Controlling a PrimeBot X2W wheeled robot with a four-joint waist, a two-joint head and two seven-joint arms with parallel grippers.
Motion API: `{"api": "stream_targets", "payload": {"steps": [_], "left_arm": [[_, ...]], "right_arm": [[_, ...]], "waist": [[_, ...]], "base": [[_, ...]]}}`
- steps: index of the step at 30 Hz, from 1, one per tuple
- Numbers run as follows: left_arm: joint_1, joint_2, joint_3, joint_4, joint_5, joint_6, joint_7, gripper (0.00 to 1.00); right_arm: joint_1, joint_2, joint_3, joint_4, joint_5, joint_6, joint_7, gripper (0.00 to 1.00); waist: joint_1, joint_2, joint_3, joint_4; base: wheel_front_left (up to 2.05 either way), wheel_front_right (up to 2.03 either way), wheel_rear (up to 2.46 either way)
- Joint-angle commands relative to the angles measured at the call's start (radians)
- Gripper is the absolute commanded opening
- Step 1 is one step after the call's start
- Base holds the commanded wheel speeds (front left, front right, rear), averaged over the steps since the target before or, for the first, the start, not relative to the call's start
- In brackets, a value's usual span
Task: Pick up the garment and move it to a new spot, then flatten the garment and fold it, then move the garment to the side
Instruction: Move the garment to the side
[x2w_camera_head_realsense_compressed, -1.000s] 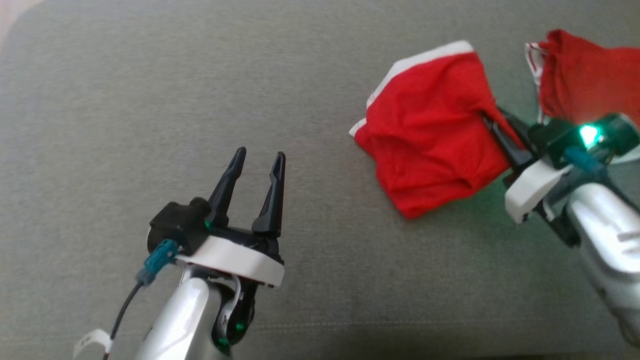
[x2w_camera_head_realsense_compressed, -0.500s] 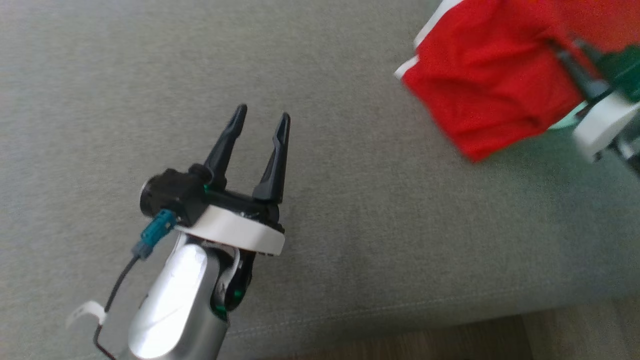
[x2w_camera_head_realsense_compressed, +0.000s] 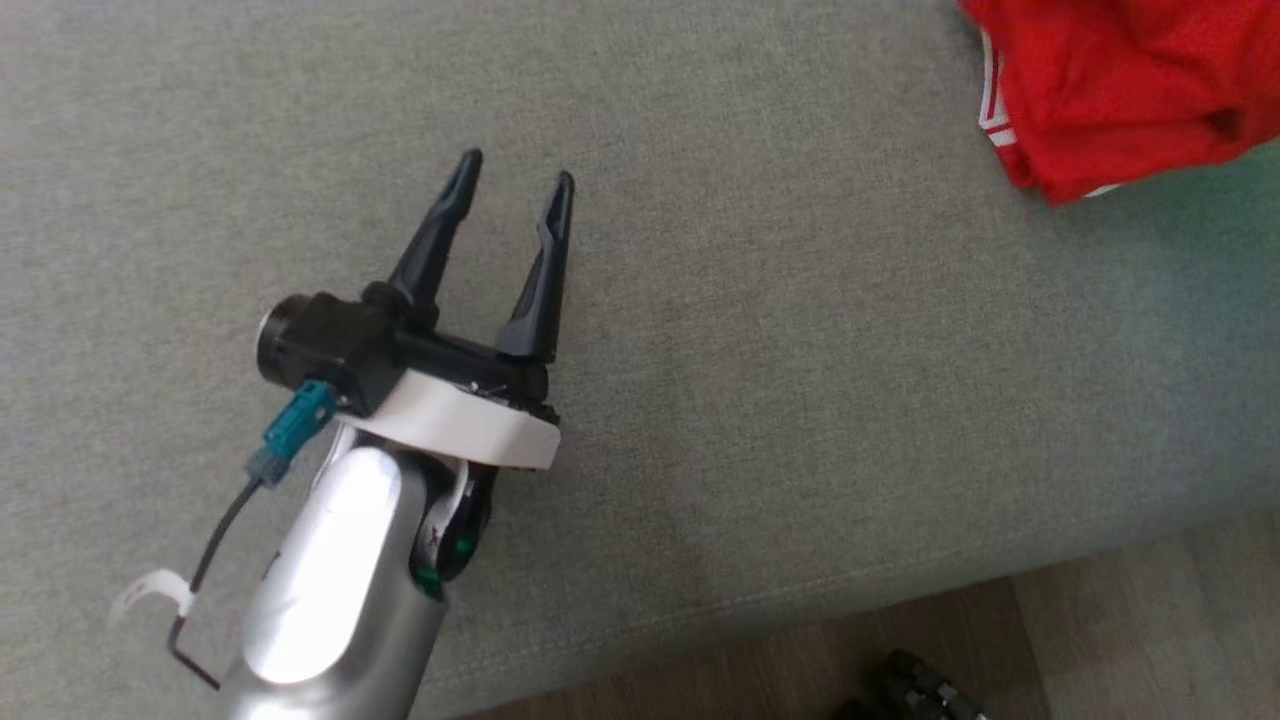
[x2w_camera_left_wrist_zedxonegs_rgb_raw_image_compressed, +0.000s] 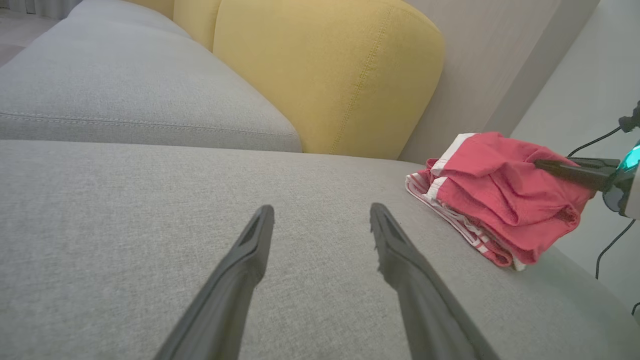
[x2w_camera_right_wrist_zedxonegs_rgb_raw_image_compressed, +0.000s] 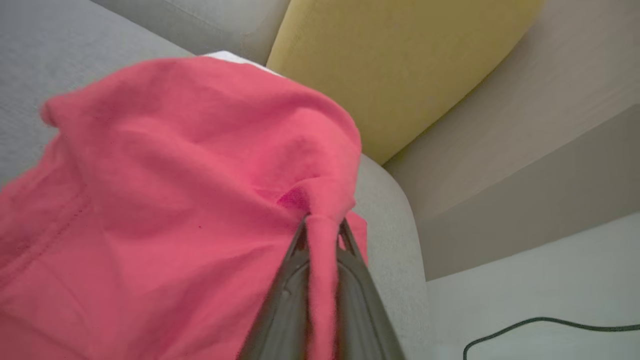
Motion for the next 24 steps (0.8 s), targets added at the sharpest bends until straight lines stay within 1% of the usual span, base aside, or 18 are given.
{"api": "stream_targets", "payload": {"steps": [1,6,7,8,11,16,20,24], "left_arm": [[-0.027,0.003,0.03,-0.033,0.009,-0.006,-0.005,1.0],[-0.031,0.003,0.038,-0.028,0.011,-0.011,-0.005,1.0],[-0.031,0.003,0.039,-0.028,0.011,-0.011,-0.005,1.0],[-0.031,0.003,0.04,-0.027,0.01,-0.011,-0.005,1.0],[-0.03,0.003,0.044,-0.026,0.003,-0.01,-0.005,1.0],[-0.018,0.003,0.047,-0.027,-0.017,-0.002,-0.005,1.0],[0.005,0.003,0.047,-0.03,-0.038,0.008,-0.005,1.0],[0.033,0.003,0.053,-0.035,-0.06,0.02,-0.005,1.0]], "right_arm": [[-0.003,-0.017,-0.017,-0.011,-0.007,0.007,0.006,0.0],[0.0,0.007,-0.049,0.023,-0.017,0.007,0.032,0.0],[0.001,0.01,-0.059,0.028,-0.021,0.007,0.035,0.55],[0.001,0.014,-0.075,0.039,-0.023,0.007,0.042,1.0],[0.005,0.027,-0.106,0.061,-0.04,0.007,0.072,1.0],[0.009,0.046,-0.155,0.049,-0.087,0.007,0.059,1.0],[0.032,0.077,-0.185,-0.005,-0.108,0.007,0.011,1.0],[0.083,0.133,-0.216,-0.085,-0.104,0.007,-0.034,1.0]], "waist": [[-0.0001,0.0,0.009,-0.005],[-0.0001,0.0,0.019,-0.001],[-0.0001,0.0,0.019,0.001],[-0.0001,0.0,0.018,0.004],[-0.0001,0.0,0.006,0.014],[-0.0001,0.0,-0.039,0.037],[-0.0001,0.0,-0.1,0.067],[-0.0001,0.0,-0.168,0.102]], "base": [[0.0,0.0,0.0],[0.0,0.0,0.0],[0.0,0.0,0.0],[0.0,0.0,0.0],[0.0,0.0,0.0],[0.0,0.0,0.0],[0.0,0.0,0.0],[0.0,0.0,0.0]]}}
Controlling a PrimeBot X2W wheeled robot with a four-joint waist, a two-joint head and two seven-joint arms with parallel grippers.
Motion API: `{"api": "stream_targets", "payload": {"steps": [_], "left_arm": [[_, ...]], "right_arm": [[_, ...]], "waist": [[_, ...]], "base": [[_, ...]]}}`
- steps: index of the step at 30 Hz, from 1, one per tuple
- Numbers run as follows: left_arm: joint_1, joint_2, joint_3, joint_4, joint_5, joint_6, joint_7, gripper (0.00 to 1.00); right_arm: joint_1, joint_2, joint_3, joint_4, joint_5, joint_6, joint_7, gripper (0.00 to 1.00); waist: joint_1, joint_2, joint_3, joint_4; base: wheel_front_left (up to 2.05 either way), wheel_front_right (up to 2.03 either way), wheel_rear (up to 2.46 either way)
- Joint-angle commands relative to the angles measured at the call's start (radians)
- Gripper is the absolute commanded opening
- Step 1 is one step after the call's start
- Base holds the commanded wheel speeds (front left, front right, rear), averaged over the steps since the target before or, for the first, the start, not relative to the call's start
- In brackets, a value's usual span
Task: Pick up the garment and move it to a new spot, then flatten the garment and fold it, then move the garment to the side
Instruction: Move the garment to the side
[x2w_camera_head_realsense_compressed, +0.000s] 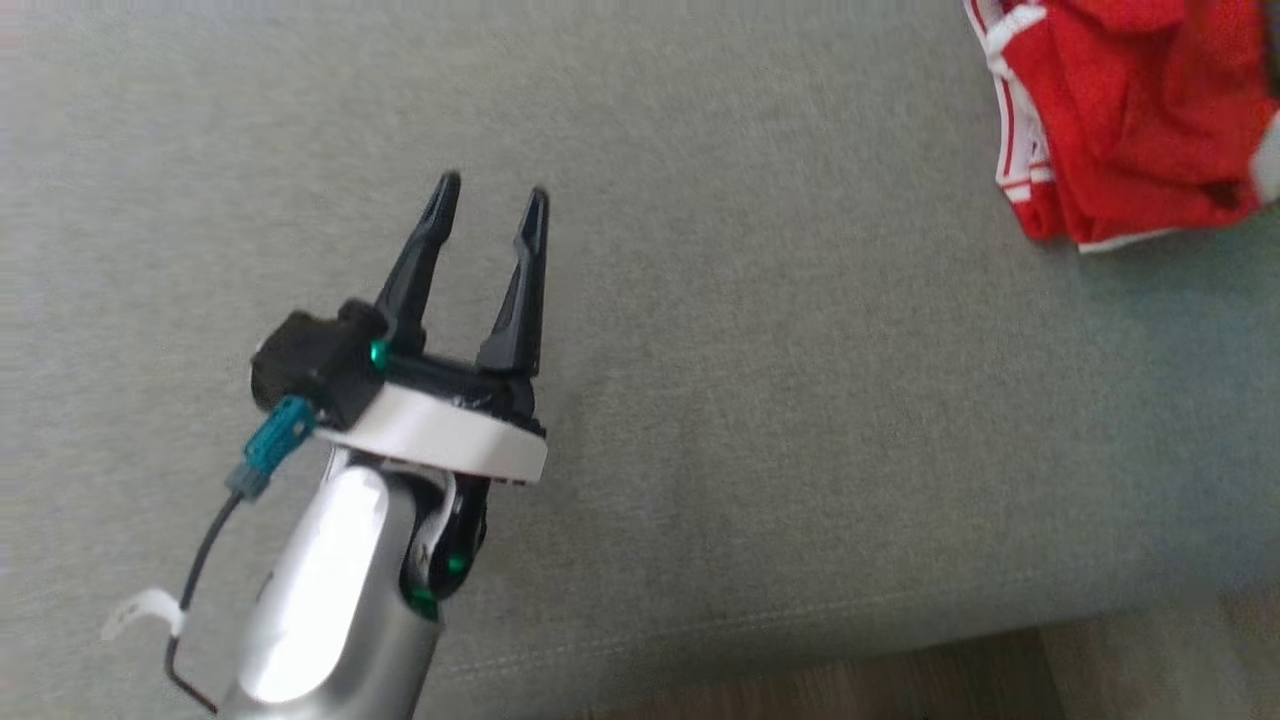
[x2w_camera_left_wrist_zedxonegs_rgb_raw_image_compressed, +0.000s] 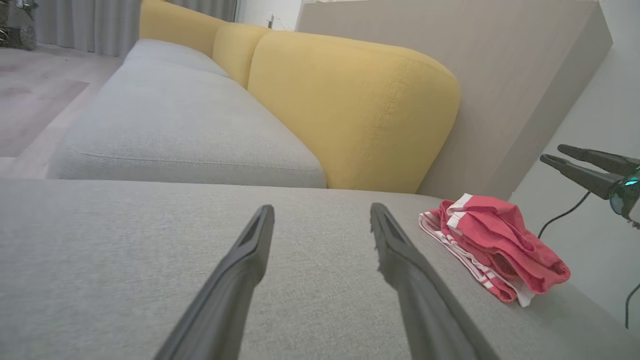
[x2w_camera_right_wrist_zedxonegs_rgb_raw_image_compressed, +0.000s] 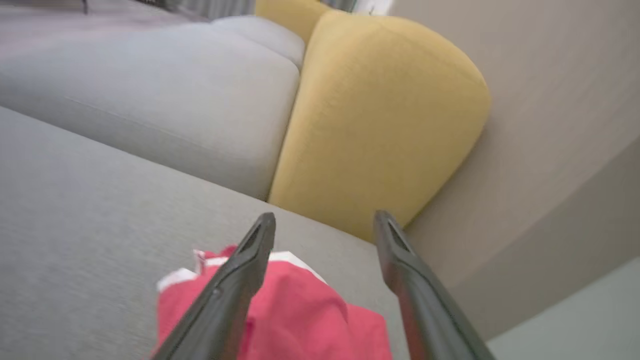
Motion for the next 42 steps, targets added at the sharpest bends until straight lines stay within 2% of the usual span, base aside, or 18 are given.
{"api": "stream_targets", "payload": {"steps": [1,13,21,29,35,42], "left_arm": [[0.014,0.003,0.036,-0.037,-0.01,0.009,-0.005,1.0],[0.118,0.003,0.058,-0.042,-0.038,0.05,-0.005,1.0],[0.184,0.003,0.08,-0.02,-0.026,0.057,-0.005,1.0],[0.26,0.003,0.1,-0.028,0.005,0.047,-0.005,1.0],[0.294,0.003,0.118,-0.039,-0.002,0.064,-0.005,1.0],[0.304,0.003,0.12,-0.051,0.009,0.071,-0.005,1.0]], "right_arm": [[0.057,0.018,-0.019,-0.065,0.004,0.006,-0.027,1.0],[0.356,0.206,-0.126,-0.305,0.024,0.006,-0.105,1.0],[0.53,0.31,-0.175,-0.385,0.003,0.006,-0.156,1.0],[0.684,0.417,-0.23,-0.407,-0.055,0.006,-0.215,1.0],[0.745,0.466,-0.254,-0.41,-0.084,0.006,-0.233,1.0],[0.754,0.482,-0.249,-0.406,-0.101,0.006,-0.239,1.0]], "waist": [[0.0,0.0,-0.071,0.045],[0.0,0.0,-0.234,0.144],[0.0,0.0,-0.286,0.172],[0.0,0.0,-0.327,0.173],[0.0,0.0,-0.346,0.168],[0.0,0.0,-0.346,0.168]], "base": [[0.0,0.0,0.0],[0.0,0.0,0.0],[0.0,0.0,0.0],[0.0,0.0,0.0],[0.0,0.0,0.0],[0.0,0.0,0.0]]}}
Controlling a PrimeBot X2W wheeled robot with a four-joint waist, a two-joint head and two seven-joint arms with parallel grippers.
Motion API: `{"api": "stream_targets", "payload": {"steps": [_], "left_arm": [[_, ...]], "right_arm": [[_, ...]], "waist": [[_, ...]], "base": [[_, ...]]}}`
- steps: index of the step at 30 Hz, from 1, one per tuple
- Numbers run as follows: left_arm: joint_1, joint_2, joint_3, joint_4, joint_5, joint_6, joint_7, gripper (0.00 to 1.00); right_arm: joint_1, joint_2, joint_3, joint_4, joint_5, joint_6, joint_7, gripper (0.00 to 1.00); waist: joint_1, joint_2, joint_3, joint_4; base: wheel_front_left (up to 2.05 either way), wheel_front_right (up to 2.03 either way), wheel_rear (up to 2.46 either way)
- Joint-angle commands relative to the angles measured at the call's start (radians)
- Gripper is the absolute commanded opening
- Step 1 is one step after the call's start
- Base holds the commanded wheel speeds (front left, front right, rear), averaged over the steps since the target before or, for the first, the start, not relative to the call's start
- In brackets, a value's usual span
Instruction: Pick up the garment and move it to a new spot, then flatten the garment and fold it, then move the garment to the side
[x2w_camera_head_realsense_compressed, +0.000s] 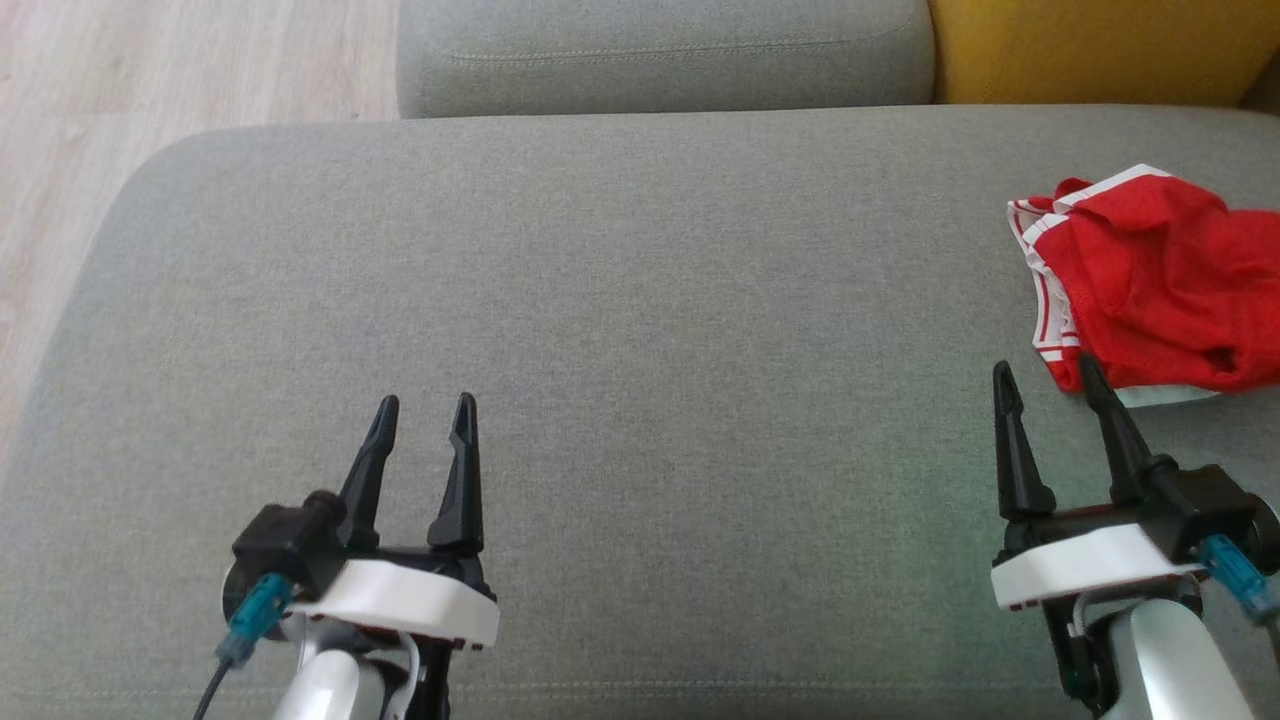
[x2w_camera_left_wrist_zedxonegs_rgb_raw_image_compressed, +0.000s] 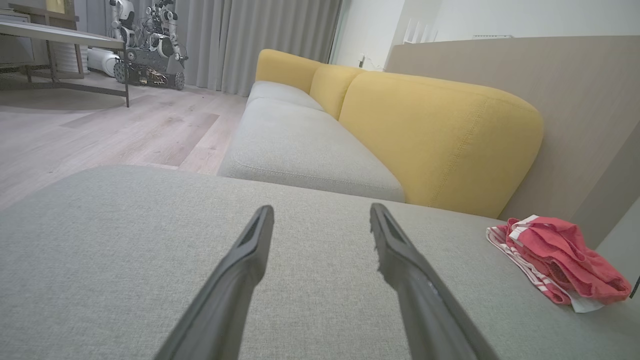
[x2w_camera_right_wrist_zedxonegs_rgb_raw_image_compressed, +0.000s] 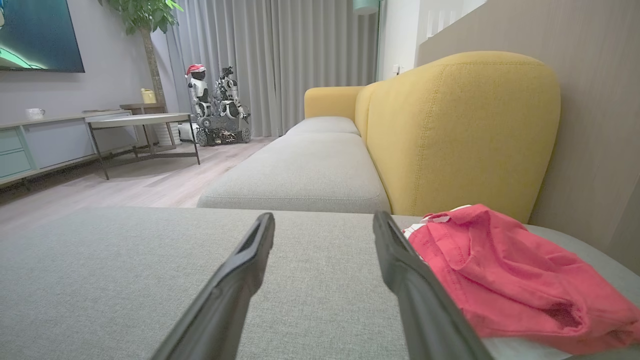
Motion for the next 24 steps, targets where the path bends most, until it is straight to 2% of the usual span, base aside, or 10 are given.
{"api": "stream_targets", "payload": {"steps": [1,10,21,22,24], "left_arm": [[-0.027,0.002,0.03,-0.034,0.006,0.004,-0.005,1.0],[-0.024,0.002,0.046,-0.01,-0.054,-0.04,-0.005,1.0],[-0.015,0.002,0.075,-0.022,-0.069,-0.049,-0.005,1.0],[0.008,0.0,0.041,0.008,-0.074,-0.045,0.0,0.0],[0.017,0.0,0.039,0.028,-0.074,-0.045,0.001,0.0]], "right_arm": [[-0.026,0.0,0.023,-0.034,-0.006,0.007,-0.014,1.0],[-0.023,0.006,0.021,-0.028,-0.012,0.007,-0.017,1.0],[-0.024,0.013,0.029,-0.021,-0.011,0.007,-0.018,1.0],[0.0,0.009,0.003,0.009,-0.001,0.0,-0.007,0.0],[0.003,0.01,0.004,0.032,0.001,0.0,-0.007,0.0]], "waist": [[0.0001,-0.0001,-0.001,0.001],[0.0001,-0.0001,-0.004,0.004],[0.0001,-0.0001,-0.004,0.004],[0.0001,-0.0001,-0.004,0.004],[0.0001,-0.0001,-0.004,0.004]], "base": [[0.0,0.0,0.0],[0.0,0.0,0.0],[0.0,0.0,0.0],[0.0,0.0,0.0],[0.0,0.0,0.0]]}}
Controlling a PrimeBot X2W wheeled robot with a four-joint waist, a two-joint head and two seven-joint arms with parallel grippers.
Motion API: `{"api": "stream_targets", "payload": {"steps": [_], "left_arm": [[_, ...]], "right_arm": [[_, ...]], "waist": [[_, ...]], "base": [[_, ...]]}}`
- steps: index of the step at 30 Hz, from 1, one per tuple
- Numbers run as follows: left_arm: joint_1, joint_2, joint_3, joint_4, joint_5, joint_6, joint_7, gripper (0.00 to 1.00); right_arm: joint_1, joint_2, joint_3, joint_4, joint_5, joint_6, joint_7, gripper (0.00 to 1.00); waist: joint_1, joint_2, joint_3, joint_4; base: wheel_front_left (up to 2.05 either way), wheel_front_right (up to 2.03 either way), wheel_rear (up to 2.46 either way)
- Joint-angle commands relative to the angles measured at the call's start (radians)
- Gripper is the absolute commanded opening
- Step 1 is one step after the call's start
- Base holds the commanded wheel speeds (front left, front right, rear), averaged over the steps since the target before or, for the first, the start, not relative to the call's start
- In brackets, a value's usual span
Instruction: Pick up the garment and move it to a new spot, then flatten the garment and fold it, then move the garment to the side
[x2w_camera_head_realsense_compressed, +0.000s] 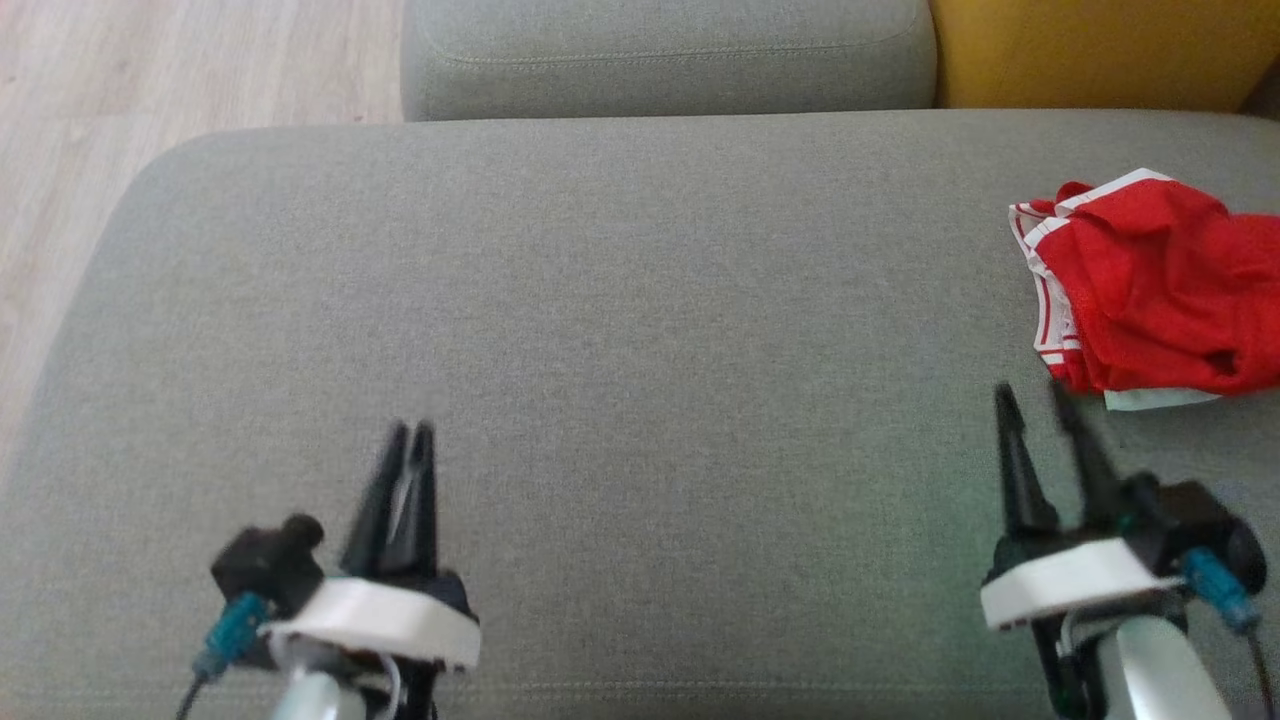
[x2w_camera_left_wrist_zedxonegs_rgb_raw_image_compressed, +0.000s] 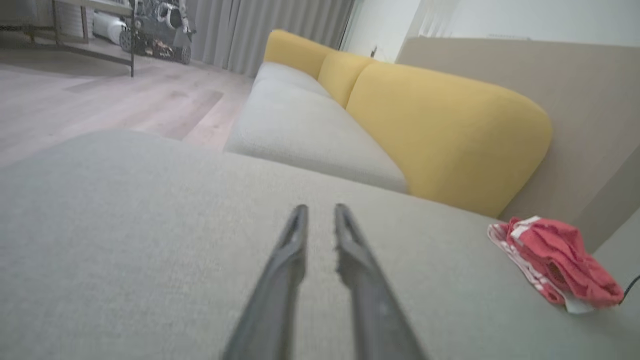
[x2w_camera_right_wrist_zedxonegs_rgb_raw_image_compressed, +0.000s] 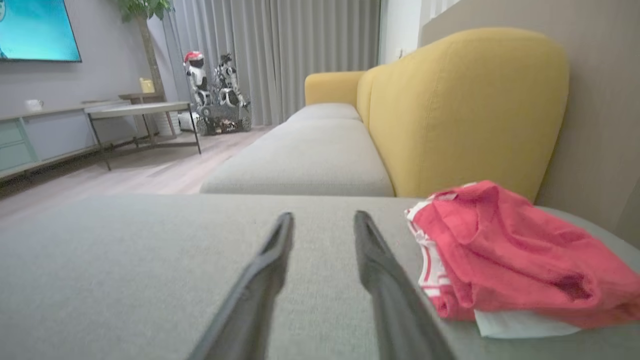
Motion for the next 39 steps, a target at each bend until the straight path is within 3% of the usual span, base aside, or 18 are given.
{"api": "stream_targets", "payload": {"steps": [1,39], "left_arm": [[0.008,0.0,-0.002,0.013,-0.001,0.0,0.0,0.0],[-0.018,0.019,0.075,0.054,-0.377,-0.043,0.087,0.0]], "right_arm": [[0.005,0.0,0.0,0.013,0.001,0.0,0.0,0.0],[-0.004,0.005,-0.036,0.017,0.448,0.002,0.105,0.0]], "waist": [[0.0001,-0.0001,0.0,0.0],[0.0001,-0.0001,-0.005,-0.011]], "base": [[0.0,0.0,0.0],[0.0,0.0,0.0]]}}
